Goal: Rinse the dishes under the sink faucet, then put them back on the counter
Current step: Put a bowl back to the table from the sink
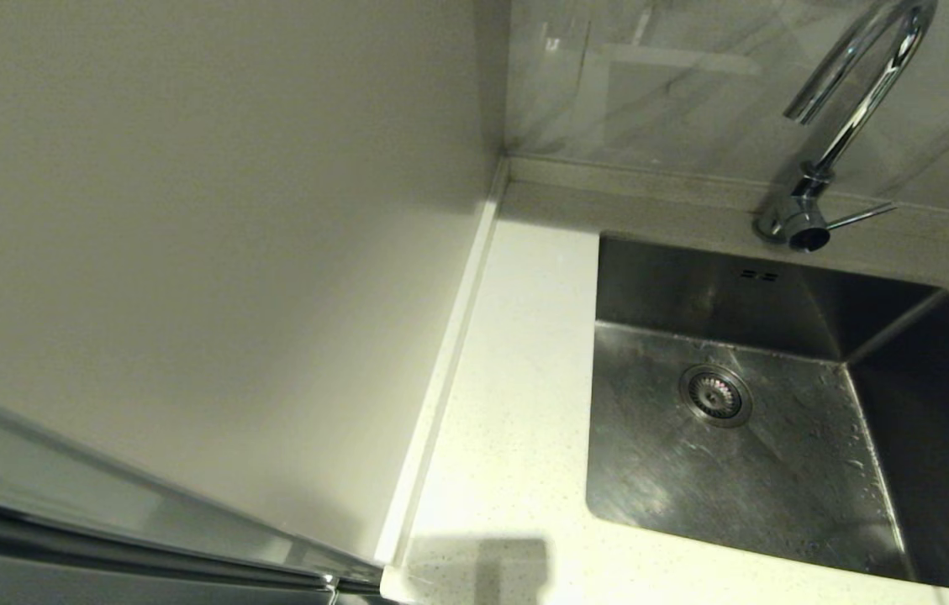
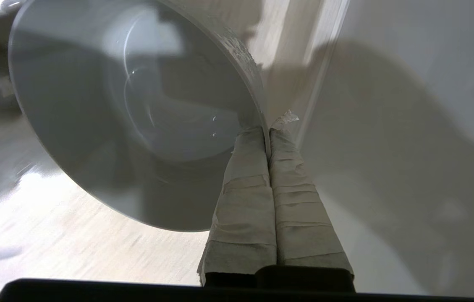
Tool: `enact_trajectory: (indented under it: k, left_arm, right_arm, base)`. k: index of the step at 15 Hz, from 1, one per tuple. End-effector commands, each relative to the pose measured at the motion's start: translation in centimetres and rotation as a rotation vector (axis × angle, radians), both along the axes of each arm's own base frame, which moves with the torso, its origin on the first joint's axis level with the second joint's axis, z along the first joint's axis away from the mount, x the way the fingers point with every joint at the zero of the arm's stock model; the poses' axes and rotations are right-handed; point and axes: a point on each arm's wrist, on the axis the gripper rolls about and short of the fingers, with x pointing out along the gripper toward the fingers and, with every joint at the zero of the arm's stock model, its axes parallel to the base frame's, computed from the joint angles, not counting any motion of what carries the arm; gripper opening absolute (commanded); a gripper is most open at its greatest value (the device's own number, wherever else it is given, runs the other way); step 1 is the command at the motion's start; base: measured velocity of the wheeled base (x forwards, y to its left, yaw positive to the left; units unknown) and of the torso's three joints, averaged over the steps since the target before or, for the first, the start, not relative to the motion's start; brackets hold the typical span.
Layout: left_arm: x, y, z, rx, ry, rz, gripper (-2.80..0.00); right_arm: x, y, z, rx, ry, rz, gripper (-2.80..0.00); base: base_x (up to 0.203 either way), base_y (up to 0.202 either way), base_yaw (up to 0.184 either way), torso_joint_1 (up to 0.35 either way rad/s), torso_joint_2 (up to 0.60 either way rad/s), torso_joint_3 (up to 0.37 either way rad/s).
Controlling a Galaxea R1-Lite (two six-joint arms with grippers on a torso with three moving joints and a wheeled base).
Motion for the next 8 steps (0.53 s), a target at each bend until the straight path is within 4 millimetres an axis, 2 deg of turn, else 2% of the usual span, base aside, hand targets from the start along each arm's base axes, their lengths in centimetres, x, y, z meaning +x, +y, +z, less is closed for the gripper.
enact_trajectory:
  k: [1, 8]
  left_arm:
    - [0.0, 0.0, 0.0, -0.001, -0.003, 0.001, -2.80]
    - [0.0, 0.0, 0.0, -0.001, -0.003, 0.001, -2.80]
  right_arm:
    - [1.3, -0.5, -0.9, -0.028, -0.006, 0.047, -2.80]
    - [2.5, -1.0, -1.5, -0.082, -0.013, 0.083, -2.80]
  base:
    - [0.000, 0.000, 0.000, 0.000, 0.00, 0.000]
    - [0.000, 0.000, 0.000, 0.000, 0.00, 0.000]
